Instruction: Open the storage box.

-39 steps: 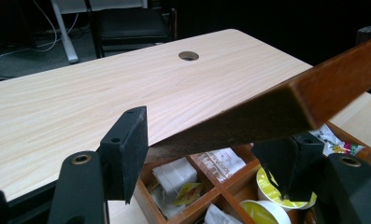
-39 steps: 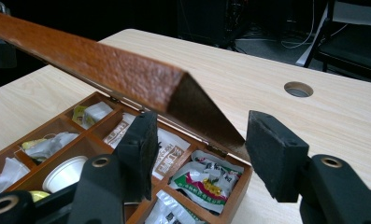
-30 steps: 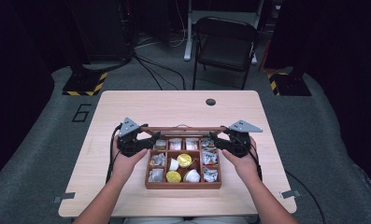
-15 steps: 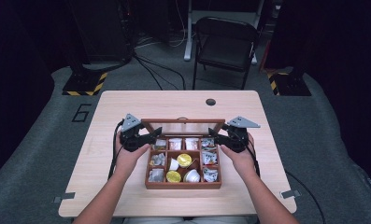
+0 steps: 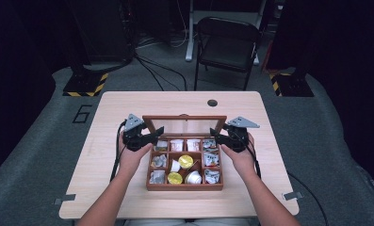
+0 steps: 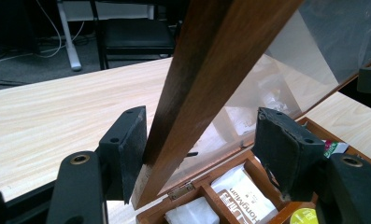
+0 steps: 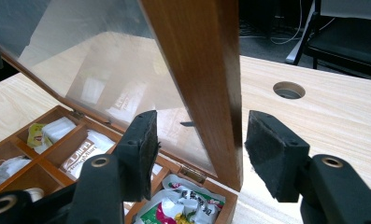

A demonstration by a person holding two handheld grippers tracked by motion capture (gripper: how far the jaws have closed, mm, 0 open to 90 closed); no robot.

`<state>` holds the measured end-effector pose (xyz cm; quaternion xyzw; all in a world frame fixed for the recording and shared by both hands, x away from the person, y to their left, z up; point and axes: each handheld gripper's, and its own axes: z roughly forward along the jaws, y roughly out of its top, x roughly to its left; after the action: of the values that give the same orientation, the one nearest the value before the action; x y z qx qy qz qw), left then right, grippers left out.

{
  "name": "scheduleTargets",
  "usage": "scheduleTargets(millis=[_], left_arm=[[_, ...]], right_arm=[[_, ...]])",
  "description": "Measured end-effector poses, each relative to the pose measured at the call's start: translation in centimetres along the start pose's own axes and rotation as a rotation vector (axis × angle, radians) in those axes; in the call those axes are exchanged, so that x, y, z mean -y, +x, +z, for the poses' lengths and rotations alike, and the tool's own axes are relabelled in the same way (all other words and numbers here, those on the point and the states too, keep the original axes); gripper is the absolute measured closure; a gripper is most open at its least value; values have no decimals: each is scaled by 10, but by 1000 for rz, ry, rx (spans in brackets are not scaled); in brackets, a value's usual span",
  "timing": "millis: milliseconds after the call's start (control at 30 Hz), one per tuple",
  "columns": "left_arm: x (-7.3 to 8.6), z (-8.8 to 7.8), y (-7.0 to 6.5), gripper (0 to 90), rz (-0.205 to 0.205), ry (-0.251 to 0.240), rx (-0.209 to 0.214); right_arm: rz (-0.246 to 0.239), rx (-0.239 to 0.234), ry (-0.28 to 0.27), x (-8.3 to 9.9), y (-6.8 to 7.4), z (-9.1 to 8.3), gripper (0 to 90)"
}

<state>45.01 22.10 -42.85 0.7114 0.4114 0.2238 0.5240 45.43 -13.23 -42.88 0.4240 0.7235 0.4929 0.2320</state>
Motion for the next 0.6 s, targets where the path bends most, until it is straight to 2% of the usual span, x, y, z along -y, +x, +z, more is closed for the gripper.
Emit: scheduleTargets(millis=[167, 600], left_arm=[[2, 3, 1, 352, -12, 4, -4], [6, 10, 5, 354, -6, 26, -11]], right_arm=[[4, 2, 4, 1, 0, 2, 435], [0, 10, 12, 4, -1, 10, 435]])
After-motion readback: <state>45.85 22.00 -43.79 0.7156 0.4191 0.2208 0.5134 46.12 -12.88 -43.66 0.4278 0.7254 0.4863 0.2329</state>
